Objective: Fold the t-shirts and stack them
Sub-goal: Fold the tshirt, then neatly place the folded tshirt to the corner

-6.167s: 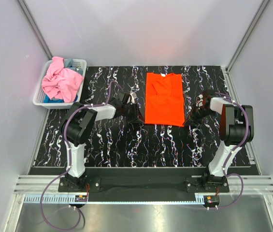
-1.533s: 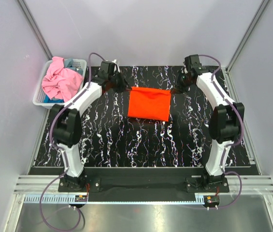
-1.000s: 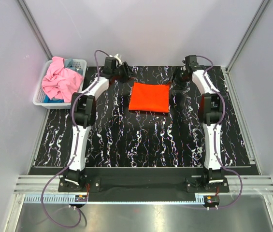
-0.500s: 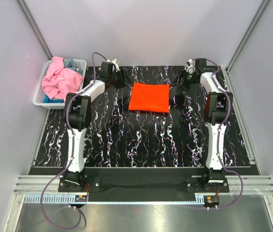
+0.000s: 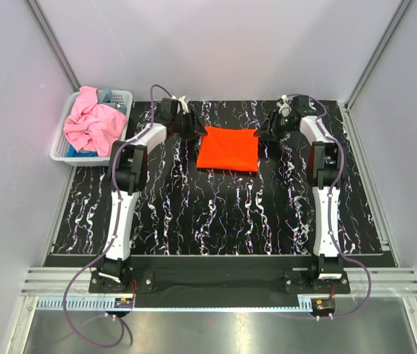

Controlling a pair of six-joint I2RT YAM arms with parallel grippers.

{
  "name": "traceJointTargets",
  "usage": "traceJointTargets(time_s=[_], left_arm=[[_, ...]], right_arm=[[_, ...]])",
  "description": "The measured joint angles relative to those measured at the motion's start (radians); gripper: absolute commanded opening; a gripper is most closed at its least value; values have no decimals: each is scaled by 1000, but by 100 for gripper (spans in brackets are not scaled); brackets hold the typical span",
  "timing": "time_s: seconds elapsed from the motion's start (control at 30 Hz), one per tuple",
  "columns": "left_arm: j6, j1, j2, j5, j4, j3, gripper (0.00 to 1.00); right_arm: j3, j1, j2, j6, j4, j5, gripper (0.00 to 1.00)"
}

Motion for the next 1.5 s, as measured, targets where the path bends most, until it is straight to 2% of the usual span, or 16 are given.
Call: traceJointTargets(time_s=[0.07,0.1,0.13,0.2,0.23,0.27,0.37,0.5,0.67,0.7,0.8,0.83,0.97,1.0,1.27,1.5], left_arm=[[0,0,19,4,-3,34,48],[0,0,31,6,-2,47,43],[-2,0,41,10,-2,60,28],[-10,0,57,14,-1,74,16],[-14,0,63,15,-1,75,7],[-21,0,66,18,0,75,0],[-39,5,67,20,16,75,0],[-85,14,67,20,53,60,0],[-197,39,67,64,164,-11,0],[-218,44,67,77,183,-21,5],[-258,56,67,102,208,-37,11],[-263,58,67,108,210,-41,26],[-263,65,53,132,222,-60,46],[-253,67,41,132,214,-68,48],[-171,80,-59,123,87,-137,48],[-122,48,-250,87,40,-265,46]], right_arm=[[14,-1,16,29,27,-13,44],[24,-1,26,41,46,-15,37],[33,-1,34,52,60,-18,32],[56,-1,60,92,99,-20,25],[62,-1,72,116,122,-21,14],[64,-1,80,135,140,-21,10],[74,-1,110,212,182,-26,3],[98,-11,147,315,252,-47,5],[103,-30,181,455,350,-119,39],[103,-33,181,470,363,-124,53],[106,-43,178,501,406,-155,63],[106,-46,175,504,409,-160,65],[24,-48,108,451,375,-140,67],[0,-48,89,429,355,-134,67],[-14,-42,42,229,129,-124,60],[-6,-21,33,145,20,-108,56]])
